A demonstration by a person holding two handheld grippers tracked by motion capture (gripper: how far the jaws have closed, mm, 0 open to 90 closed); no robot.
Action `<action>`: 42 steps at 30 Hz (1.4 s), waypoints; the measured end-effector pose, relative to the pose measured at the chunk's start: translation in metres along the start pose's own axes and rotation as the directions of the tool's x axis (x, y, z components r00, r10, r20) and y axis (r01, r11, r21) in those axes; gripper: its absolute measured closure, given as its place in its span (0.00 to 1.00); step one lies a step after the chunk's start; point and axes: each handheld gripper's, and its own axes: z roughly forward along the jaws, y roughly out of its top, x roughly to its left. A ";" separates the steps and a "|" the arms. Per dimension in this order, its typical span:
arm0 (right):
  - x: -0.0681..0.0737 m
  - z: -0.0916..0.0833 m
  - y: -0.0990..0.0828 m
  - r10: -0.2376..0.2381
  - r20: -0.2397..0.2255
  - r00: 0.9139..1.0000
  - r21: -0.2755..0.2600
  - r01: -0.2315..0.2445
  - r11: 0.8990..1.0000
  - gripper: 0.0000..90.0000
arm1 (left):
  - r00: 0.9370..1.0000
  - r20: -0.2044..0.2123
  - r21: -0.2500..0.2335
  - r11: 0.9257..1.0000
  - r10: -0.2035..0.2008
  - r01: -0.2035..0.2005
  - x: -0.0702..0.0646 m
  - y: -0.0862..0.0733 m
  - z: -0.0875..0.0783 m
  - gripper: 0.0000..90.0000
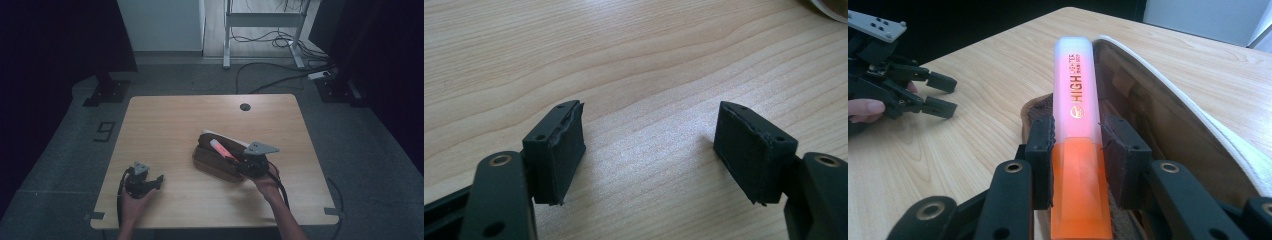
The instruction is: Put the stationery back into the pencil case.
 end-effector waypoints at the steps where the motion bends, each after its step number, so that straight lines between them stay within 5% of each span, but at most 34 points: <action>1: -0.001 0.000 0.000 0.000 0.003 1.000 0.001 0.000 1.000 0.73 | 1.000 0.000 0.000 1.000 0.000 0.000 0.000 0.000 0.000 0.31; 26: -0.021 0.009 -0.007 -0.012 0.064 0.998 0.043 0.010 0.999 0.73 | 1.000 0.001 0.000 1.000 0.001 -0.001 0.000 0.000 0.000 0.31; 36: -0.012 0.009 -0.006 -0.092 0.107 0.990 0.037 0.089 0.995 0.63 | 1.000 0.001 0.000 1.000 0.001 -0.001 0.000 0.000 0.000 0.31; 42: -0.009 0.007 -0.005 -0.091 0.101 0.991 0.025 0.089 0.996 0.62 | 1.000 0.001 0.000 1.000 0.001 -0.001 0.000 0.000 0.000 0.31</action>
